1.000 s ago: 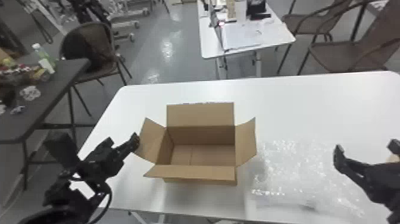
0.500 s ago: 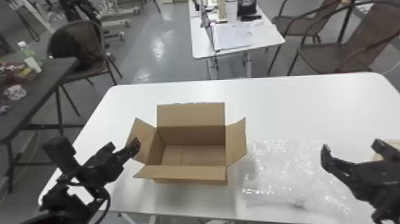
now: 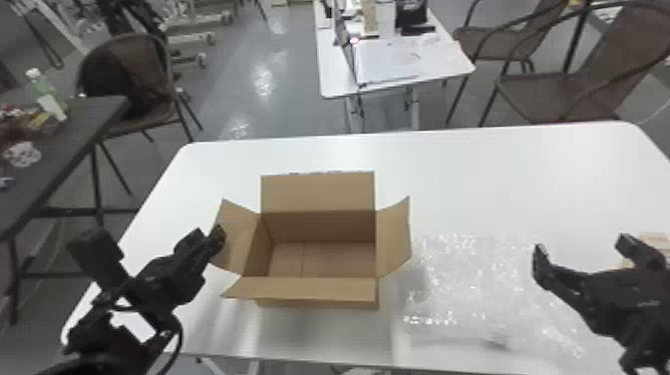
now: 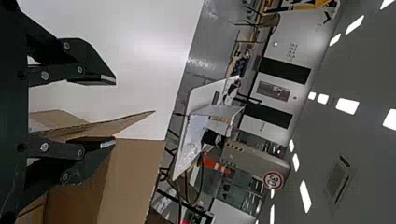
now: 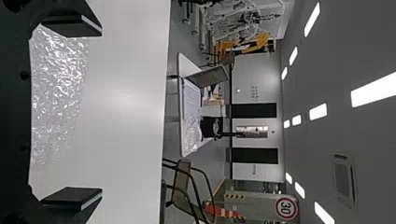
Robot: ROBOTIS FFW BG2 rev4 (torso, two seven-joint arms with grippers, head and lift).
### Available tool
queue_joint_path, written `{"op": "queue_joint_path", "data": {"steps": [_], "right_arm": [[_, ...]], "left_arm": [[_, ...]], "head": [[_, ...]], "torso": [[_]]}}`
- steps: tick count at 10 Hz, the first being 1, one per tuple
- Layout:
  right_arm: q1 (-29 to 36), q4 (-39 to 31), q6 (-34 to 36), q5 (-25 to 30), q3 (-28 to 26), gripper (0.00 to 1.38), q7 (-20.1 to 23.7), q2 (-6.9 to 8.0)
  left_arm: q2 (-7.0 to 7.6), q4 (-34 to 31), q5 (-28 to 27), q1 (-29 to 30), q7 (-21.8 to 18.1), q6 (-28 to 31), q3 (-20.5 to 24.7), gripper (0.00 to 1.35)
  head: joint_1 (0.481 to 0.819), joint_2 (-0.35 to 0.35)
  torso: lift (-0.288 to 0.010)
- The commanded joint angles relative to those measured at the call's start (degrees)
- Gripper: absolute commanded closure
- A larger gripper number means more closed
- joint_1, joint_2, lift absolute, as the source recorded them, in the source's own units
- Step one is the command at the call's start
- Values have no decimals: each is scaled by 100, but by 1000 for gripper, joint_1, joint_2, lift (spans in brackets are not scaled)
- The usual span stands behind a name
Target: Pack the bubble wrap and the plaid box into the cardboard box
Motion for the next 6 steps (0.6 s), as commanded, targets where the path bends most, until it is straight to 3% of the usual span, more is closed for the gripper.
{"op": "queue_joint_path", "data": {"steps": [1, 2, 3, 6], "right_arm": [[-2, 7, 4, -12, 0, 91, 0, -5], [-2, 16, 4, -12, 0, 91, 0, -5], [-2, 25, 4, -12, 0, 91, 0, -5], [-2, 51, -32, -12, 0, 91, 0, 4]], "left_arm": [[-15, -6, -8, 21, 0, -50, -11, 1015], [-15, -6, 1, 21, 9, -50, -11, 1070], [-15, -6, -8, 30, 9, -94, -20, 1228], [-15, 3, 1, 30, 9, -76, -29, 1219]], "head": [[695, 211], [695, 211], [695, 211], [695, 210]], "torso": [[-122], [-122], [-122], [-122]]}}
